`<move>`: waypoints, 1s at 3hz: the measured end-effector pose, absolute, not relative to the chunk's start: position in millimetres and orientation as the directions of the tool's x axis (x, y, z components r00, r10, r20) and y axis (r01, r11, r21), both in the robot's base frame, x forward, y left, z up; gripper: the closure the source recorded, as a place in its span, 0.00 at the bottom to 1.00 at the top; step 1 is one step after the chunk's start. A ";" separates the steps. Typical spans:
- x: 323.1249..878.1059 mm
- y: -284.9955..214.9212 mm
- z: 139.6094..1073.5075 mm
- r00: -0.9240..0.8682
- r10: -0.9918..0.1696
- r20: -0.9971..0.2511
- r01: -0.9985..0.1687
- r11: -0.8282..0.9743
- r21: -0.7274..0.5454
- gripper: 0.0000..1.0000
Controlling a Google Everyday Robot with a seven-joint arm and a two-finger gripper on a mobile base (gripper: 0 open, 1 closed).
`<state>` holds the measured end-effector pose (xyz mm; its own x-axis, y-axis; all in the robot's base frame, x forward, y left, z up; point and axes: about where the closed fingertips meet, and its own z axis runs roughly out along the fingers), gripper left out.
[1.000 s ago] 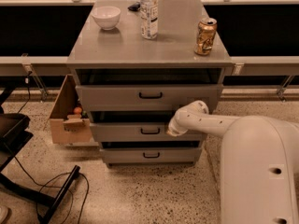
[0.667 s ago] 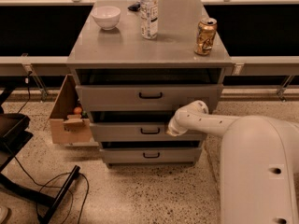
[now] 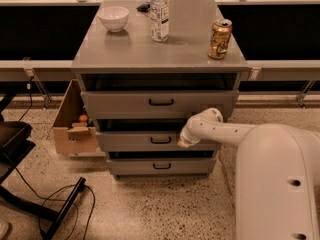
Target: Close middle drawer
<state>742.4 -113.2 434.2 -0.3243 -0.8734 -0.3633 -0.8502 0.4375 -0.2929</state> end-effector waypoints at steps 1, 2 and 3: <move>742.4 -113.2 434.1 -0.324 -0.873 -0.363 -0.850 0.437 -0.293 0.04; 742.3 -113.2 434.2 -0.324 -0.873 -0.363 -0.850 0.437 -0.293 1.00; 723.3 -123.0 443.4 -0.320 -0.881 -0.350 -0.853 0.428 -0.298 1.00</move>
Offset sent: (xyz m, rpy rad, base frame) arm 0.0000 0.0000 0.0000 0.0000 0.0000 0.0000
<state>723.3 -123.0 443.4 -0.3198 -0.8805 -0.3499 -0.8530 0.4283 -0.2982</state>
